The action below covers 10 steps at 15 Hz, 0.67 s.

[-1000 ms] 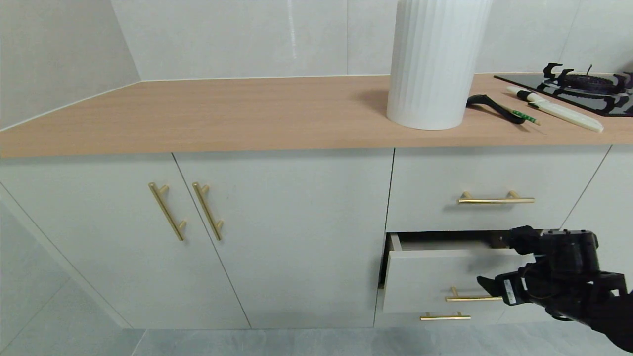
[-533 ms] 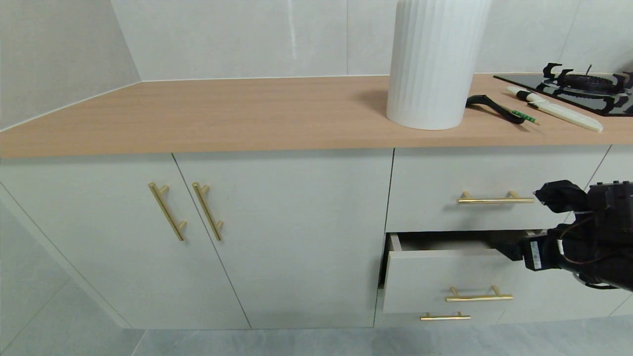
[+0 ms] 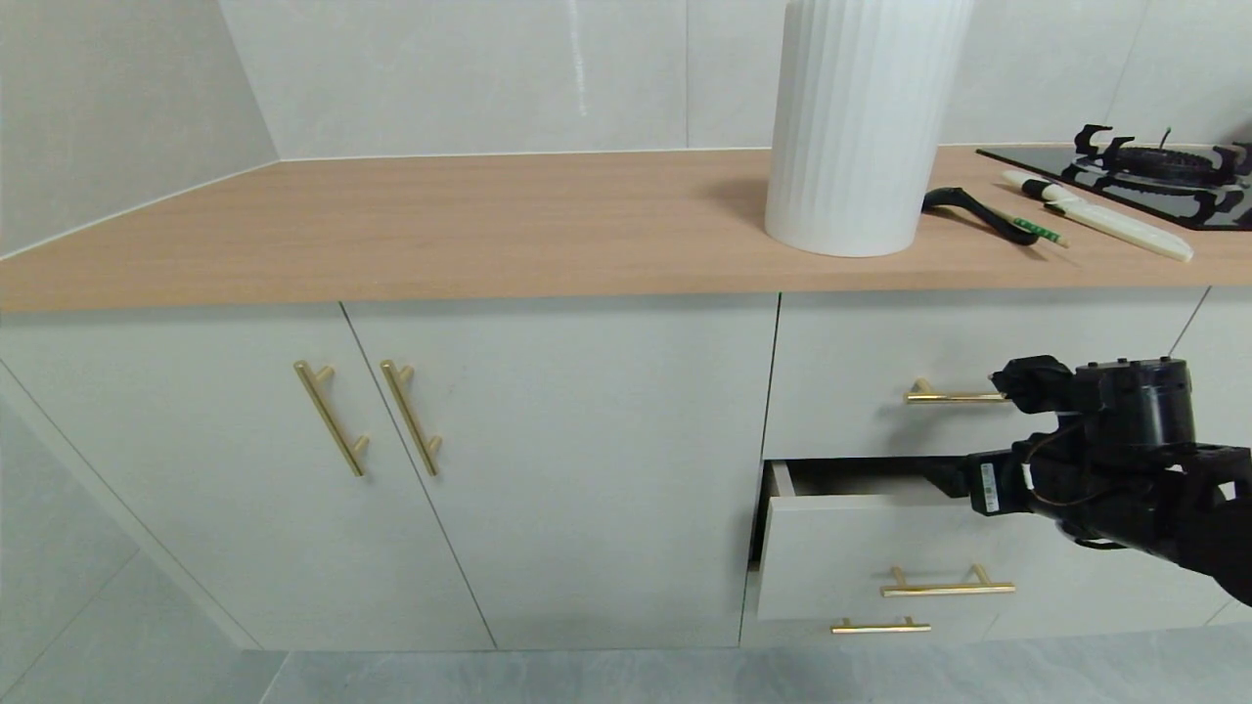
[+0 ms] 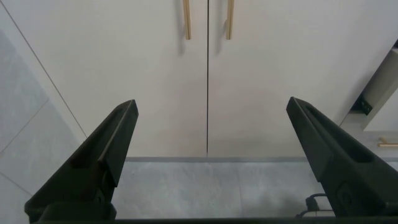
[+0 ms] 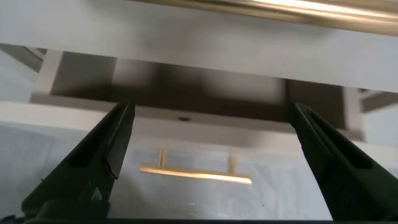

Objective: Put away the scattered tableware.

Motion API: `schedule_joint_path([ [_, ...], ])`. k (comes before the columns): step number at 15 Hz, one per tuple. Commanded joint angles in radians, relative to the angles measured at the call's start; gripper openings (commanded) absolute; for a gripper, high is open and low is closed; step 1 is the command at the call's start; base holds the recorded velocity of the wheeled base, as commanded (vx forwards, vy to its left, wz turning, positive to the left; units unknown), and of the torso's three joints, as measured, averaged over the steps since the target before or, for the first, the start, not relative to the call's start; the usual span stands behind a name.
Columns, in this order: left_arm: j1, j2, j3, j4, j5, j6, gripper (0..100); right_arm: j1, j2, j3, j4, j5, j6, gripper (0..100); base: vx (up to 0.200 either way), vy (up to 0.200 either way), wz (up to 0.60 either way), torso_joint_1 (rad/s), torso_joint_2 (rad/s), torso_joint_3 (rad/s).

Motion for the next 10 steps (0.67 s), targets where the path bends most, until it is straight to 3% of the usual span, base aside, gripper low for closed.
schedule_joint_path([
  [1, 0.0, 0.0, 0.0, 0.0, 0.001, 0.0, 100, 0.003, 0.087, 0.003, -0.032, -0.009, 0.001, 100, 0.0, 0.0, 0.0, 0.0, 0.0, 0.0],
  [6, 0.0, 0.0, 0.0, 0.0, 0.001, 0.0, 100, 0.013, 0.226, 0.003, -0.229, -0.065, 0.021, 100, 0.0, 0.0, 0.0, 0.0, 0.0, 0.0],
  [10, 0.0, 0.0, 0.0, 0.0, 0.001, 0.0, 100, 0.011, 0.252, 0.0, -0.242, -0.066, 0.021, 100, 0.0, 0.0, 0.0, 0.0, 0.0, 0.0],
])
